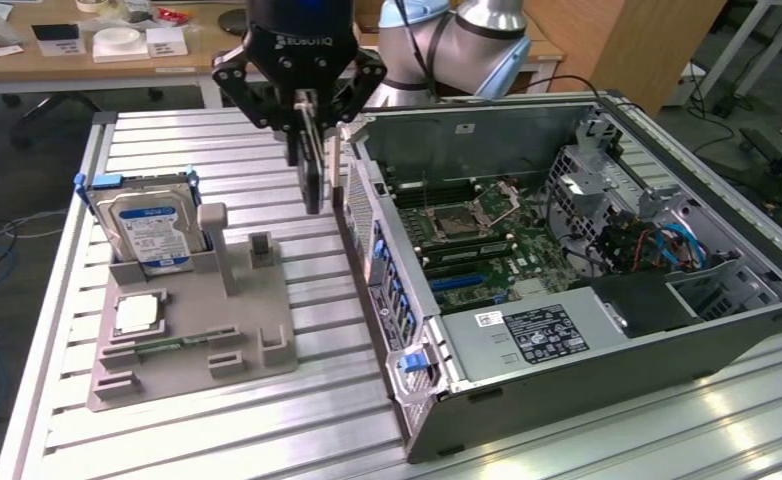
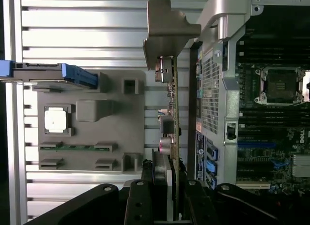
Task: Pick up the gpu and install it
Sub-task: 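Pick up the gpu and move the gpu toward the slot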
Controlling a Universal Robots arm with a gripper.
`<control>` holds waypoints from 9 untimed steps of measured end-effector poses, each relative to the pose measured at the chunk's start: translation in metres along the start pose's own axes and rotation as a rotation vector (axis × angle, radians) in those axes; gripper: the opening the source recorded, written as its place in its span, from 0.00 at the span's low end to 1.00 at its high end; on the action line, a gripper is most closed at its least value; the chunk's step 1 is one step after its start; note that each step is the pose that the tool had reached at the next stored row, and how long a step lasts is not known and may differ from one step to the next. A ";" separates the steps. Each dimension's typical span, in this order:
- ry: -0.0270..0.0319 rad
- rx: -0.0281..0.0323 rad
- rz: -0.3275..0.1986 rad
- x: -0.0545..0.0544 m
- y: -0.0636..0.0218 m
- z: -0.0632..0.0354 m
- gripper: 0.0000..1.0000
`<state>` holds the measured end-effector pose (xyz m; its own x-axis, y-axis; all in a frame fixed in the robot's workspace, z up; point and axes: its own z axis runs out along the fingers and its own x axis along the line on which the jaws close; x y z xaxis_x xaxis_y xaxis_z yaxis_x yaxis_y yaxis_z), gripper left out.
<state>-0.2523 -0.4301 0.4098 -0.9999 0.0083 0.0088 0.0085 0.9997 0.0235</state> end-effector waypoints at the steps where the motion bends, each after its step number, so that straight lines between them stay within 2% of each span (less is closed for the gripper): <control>1: -0.0001 0.0000 0.000 -0.003 0.0001 0.0000 0.28; 9: 0.0000 0.0000 0.000 -0.027 0.0003 -0.0002 0.28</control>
<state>-0.2255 -0.4300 0.4098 -0.9999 0.0083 0.0087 0.0085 0.9997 0.0236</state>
